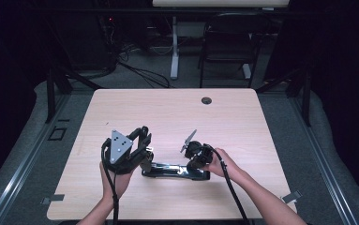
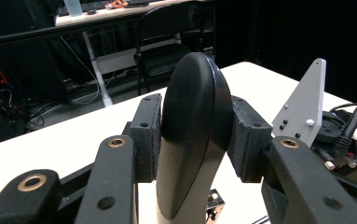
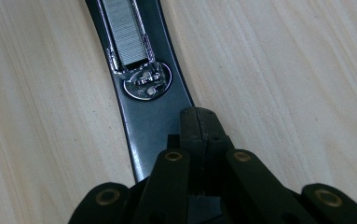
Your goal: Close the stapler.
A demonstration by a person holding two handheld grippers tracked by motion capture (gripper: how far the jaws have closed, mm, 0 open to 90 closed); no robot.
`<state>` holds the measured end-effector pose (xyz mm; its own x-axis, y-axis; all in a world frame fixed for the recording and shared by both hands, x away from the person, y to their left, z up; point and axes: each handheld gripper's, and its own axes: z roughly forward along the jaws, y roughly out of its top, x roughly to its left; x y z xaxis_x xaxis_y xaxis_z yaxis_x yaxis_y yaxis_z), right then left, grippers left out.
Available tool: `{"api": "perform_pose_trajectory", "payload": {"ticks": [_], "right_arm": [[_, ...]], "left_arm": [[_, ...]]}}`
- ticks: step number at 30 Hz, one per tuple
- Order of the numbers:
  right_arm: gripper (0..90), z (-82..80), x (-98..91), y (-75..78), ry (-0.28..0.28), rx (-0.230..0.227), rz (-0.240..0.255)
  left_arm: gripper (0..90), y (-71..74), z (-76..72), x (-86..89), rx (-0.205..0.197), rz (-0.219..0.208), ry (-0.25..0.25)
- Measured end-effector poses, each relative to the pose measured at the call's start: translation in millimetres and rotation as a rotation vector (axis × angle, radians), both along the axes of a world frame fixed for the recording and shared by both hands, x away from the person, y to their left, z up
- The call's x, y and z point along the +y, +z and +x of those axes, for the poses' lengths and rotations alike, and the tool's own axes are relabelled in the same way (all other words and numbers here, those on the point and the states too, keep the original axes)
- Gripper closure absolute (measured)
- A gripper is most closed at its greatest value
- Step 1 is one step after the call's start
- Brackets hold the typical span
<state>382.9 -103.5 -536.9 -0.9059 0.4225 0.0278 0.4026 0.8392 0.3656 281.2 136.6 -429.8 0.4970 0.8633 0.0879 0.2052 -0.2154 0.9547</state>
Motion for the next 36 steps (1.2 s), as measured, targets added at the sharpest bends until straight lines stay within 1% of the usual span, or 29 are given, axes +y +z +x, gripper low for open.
{"api": "perform_pose_trajectory", "payload": {"ticks": [1,3,4,5,6,7,8,12,15,16,18,19,21,22,23,26,29,30,31,32,33,34,36], "right_arm": [[90.0,0.0,0.0,0.0,0.000,0.001,0.000],[90.0,0.9,0.3,1.6,0.011,-0.001,-0.020],[90.0,0.8,0.7,1.3,0.006,0.007,-0.011],[90.0,0.3,0.8,-0.2,-0.003,0.011,0.009],[90.0,0.4,0.7,0.2,0.000,0.010,0.004],[90.0,1.2,0.2,1.7,0.011,0.001,-0.020],[90.0,0.9,0.1,0.3,0.007,0.006,-0.001],[90.0,0.3,-0.4,-0.2,0.006,0.005,0.008],[90.0,-0.2,-0.8,-0.7,0.008,0.004,0.022],[90.0,-0.1,-1.0,-0.6,0.012,0.000,0.018],[89.5,-0.7,-0.5,-0.9,0.012,0.001,0.025],[89.5,-0.6,-0.3,-0.7,0.020,-0.005,0.017],[89.4,-1.3,0.7,-0.7,0.022,-0.004,0.019],[89.4,-1.5,0.9,-0.8,0.021,-0.004,0.021],[89.3,-1.4,1.0,-0.7,0.024,-0.010,0.015],[88.4,-1.5,1.0,-0.8,0.021,-0.004,0.022],[87.9,-1.3,1.1,-0.7,0.025,-0.014,0.013],[87.8,-1.7,1.3,-0.8,0.024,-0.011,0.018],[87.8,-1.0,1.1,0.6,0.036,-0.016,-0.005],[87.8,-1.2,1.2,0.5,0.035,-0.016,-0.003],[87.7,-2.0,1.7,-0.4,0.028,-0.013,0.013],[87.7,-2.0,1.7,-0.3,0.027,-0.013,0.012],[87.3,-2.3,2.3,-0.2,0.022,-0.010,0.006]], "left_arm": [[59.8,0.0,0.0,0.0,0.000,0.000,0.000],[59.5,-0.3,0.0,-2.2,-0.001,0.004,-0.004],[59.3,-0.6,0.1,-3.0,-0.002,0.003,-0.005],[59.2,-0.8,0.1,-3.9,-0.004,0.006,-0.008],[59.1,-1.2,0.0,-4.9,-0.005,0.005,-0.006],[59.0,-1.5,0.1,-5.5,-0.008,0.006,-0.010],[58.8,-1.7,0.1,-6.2,-0.007,0.005,-0.013],[57.8,-2.6,0.4,-7.0,-0.004,0.000,-0.026],[57.1,-3.5,1.0,-7.2,-0.002,-0.013,-0.033],[56.9,-4.0,1.2,-7.5,-0.001,-0.019,-0.035],[56.4,-4.6,1.3,-7.7,0.000,-0.024,-0.040],[56.2,-4.9,1.3,-8.1,0.001,-0.027,-0.042],[55.8,-5.1,1.3,-8.4,0.003,-0.025,-0.047],[55.7,-5.5,1.4,-8.8,0.002,-0.032,-0.049],[55.4,-5.6,1.5,-8.8,0.003,-0.031,-0.052],[54.7,-7.0,2.4,-9.1,0.004,-0.037,-0.067],[53.2,-8.6,3.7,-11.7,0.011,-0.045,-0.083],[53.0,-8.9,3.8,-13.5,0.013,-0.038,-0.091],[52.6,-9.3,3.8,-15.9,0.014,-0.026,-0.099],[52.3,-10.3,3.5,-20.2,0.012,-0.017,-0.106],[52.1,-10.8,3.4,-22.9,0.009,-0.007,-0.110],[52.1,-11.4,2.7,-27.8,0.002,0.016,-0.107],[52.1,-13.1,2.1,-34.9,-0.004,0.034,-0.108]]}}
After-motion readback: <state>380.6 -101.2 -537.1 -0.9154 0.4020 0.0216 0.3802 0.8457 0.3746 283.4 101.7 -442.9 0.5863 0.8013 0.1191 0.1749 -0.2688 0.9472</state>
